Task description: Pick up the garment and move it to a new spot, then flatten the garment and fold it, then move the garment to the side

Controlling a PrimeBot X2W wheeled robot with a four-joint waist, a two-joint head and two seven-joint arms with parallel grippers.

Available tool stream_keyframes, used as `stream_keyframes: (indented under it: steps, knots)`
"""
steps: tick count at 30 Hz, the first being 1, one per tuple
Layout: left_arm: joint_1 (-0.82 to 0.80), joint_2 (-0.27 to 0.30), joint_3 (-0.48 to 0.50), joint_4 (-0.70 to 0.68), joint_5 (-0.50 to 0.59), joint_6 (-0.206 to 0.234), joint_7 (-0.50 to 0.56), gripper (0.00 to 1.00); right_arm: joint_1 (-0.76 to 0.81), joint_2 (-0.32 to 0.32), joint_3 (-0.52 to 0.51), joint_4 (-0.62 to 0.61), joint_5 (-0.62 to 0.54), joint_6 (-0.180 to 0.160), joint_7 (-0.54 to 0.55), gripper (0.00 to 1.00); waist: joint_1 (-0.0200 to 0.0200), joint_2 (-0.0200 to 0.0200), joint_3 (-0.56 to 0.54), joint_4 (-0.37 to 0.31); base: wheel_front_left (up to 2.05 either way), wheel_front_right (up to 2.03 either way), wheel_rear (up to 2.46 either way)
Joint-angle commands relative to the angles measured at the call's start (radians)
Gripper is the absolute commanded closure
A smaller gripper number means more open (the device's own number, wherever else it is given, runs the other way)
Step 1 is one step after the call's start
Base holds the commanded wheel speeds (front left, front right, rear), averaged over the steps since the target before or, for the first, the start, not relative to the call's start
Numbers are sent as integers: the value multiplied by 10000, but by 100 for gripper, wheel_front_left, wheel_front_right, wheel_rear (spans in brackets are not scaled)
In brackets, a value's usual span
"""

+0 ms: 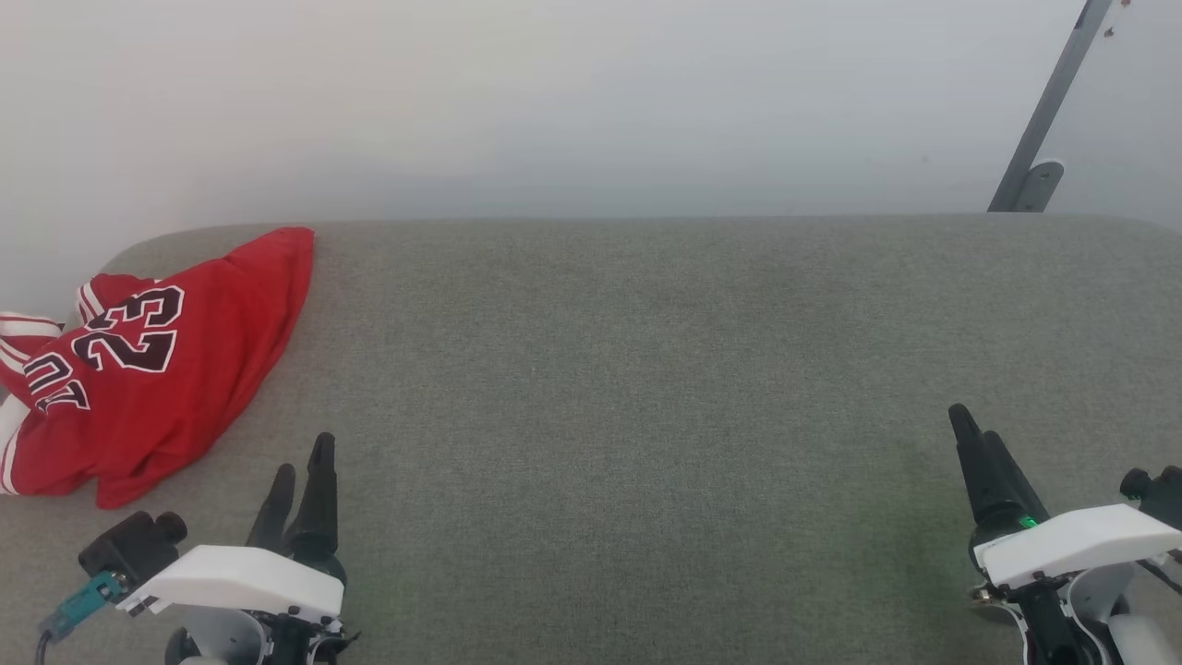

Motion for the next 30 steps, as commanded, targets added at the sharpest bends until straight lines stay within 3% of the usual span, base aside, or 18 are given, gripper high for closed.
stream_keyframes:
  steps: [1, 30]
  knots:
    - [-109, 72, 40, -168, 253, -58, -89, 0, -255, -82, 3, -72, -231, 2, -84, 0, 0, 0, 1, 1, 0, 0, 0]
    - [134, 25, 303, -416, 3384, -312, -884, 0, -255, -498, 190, -228, -2836, 2, -532, 0, 0, 0, -35, -29, 0, 0, 0]
